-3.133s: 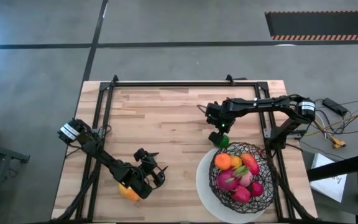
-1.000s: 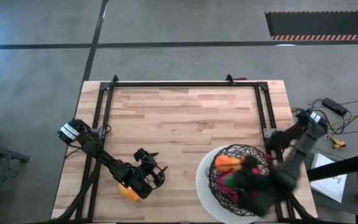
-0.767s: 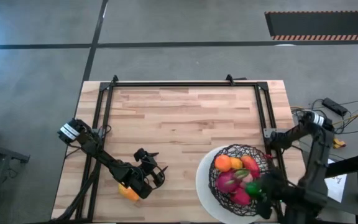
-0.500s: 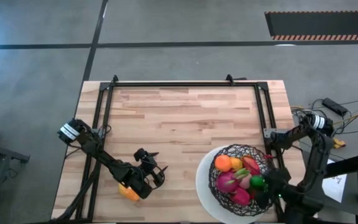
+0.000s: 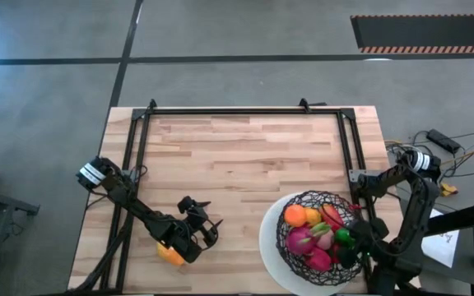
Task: Build produce basket
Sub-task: Put the green lime into the black wire basket, then put the yellow lemon into the black wire basket
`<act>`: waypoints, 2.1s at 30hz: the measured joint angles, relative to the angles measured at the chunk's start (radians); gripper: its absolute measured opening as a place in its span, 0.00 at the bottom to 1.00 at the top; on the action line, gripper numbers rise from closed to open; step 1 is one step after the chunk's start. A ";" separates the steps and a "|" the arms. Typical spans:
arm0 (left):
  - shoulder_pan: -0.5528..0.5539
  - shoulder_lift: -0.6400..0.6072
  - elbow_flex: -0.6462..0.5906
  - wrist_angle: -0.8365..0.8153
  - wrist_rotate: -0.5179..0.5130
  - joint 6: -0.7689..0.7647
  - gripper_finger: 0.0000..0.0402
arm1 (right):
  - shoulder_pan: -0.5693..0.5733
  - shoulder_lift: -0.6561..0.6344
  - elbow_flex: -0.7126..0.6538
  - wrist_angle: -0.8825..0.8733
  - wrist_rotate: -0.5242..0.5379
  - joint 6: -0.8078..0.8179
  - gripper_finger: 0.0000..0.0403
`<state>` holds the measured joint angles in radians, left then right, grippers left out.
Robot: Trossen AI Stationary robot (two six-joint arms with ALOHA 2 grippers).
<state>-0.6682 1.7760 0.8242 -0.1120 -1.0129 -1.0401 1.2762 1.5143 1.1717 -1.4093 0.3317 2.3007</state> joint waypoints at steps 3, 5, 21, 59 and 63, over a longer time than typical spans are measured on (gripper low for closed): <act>0.000 0.000 0.000 0.000 0.014 0.000 0.90 | 0.000 -0.012 0.000 -0.009 0.001 0.003 0.83; 0.000 0.000 0.000 0.000 0.027 0.000 0.90 | 0.000 -0.015 0.003 -0.038 0.000 0.003 0.84; -0.048 -0.136 0.191 -0.024 0.378 0.548 0.90 | -0.005 -0.007 0.023 0.496 1.232 -0.824 0.82; -0.169 -0.131 0.098 -0.973 0.921 0.210 0.62 | -0.158 0.195 -0.121 1.878 0.943 -2.137 0.82; -0.129 -0.134 0.055 -0.880 0.971 0.254 0.54 | -0.158 0.197 -0.121 1.876 0.924 -2.131 0.82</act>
<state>-0.7975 1.6421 0.8787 -0.9916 -0.0421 -0.7864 1.1183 1.7115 1.0504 0.4664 1.2557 0.1694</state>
